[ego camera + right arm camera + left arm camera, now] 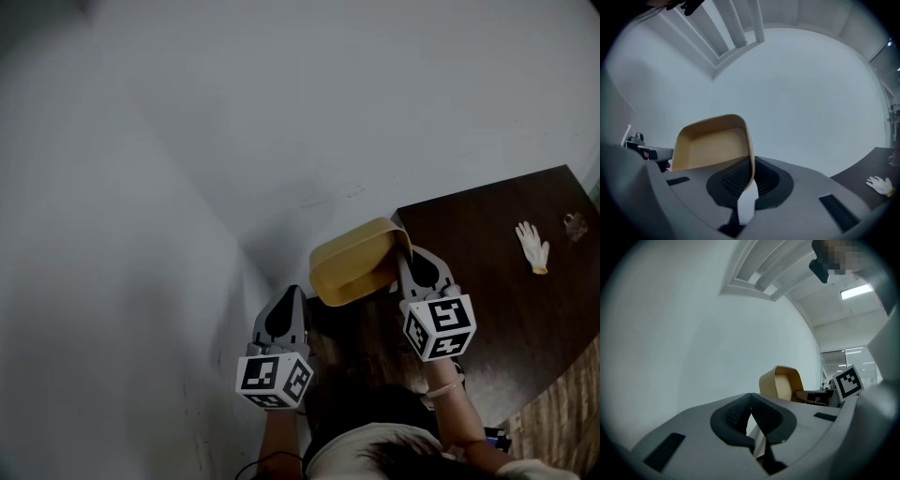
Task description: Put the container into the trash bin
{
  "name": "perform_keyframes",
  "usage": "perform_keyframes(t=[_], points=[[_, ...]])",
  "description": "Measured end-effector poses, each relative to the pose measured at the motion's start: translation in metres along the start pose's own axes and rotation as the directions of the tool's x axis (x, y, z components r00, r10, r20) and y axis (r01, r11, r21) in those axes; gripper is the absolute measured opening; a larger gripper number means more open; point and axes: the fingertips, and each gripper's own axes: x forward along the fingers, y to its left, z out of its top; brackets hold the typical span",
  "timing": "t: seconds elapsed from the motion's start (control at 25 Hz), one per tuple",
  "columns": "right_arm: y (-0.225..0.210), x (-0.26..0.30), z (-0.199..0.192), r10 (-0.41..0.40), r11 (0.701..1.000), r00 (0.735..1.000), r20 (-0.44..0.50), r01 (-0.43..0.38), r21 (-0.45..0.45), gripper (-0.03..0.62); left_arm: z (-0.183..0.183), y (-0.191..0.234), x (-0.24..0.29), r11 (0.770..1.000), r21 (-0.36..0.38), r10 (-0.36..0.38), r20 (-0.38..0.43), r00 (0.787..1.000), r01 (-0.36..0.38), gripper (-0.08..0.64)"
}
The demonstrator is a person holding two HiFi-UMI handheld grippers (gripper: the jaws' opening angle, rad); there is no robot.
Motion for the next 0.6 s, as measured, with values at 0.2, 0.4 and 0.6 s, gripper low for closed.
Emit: perform_keyframes(t=[0.2, 0.4, 0.6], points=[[-0.007, 0.030, -0.014, 0.010, 1.000, 0.999, -0.031, -0.010, -0.012, 0.012, -0.013, 0.013, 0.023, 1.000, -0.001, 0.009, -0.018, 1.000, -0.009, 0.020], [-0.008, 0.057, -0.034, 0.035, 0.998, 0.997, -0.066, -0.038, -0.044, 0.012, -0.029, 0.027, 0.041, 0.999, -0.003, 0.035, -0.015, 0.999, -0.035, 0.020], [-0.011, 0.082, -0.054, 0.070, 0.995, 0.994, -0.090, -0.076, -0.069, 0.012, -0.047, 0.043, 0.057, 0.997, -0.004, 0.079, -0.020, 0.997, -0.079, 0.020]])
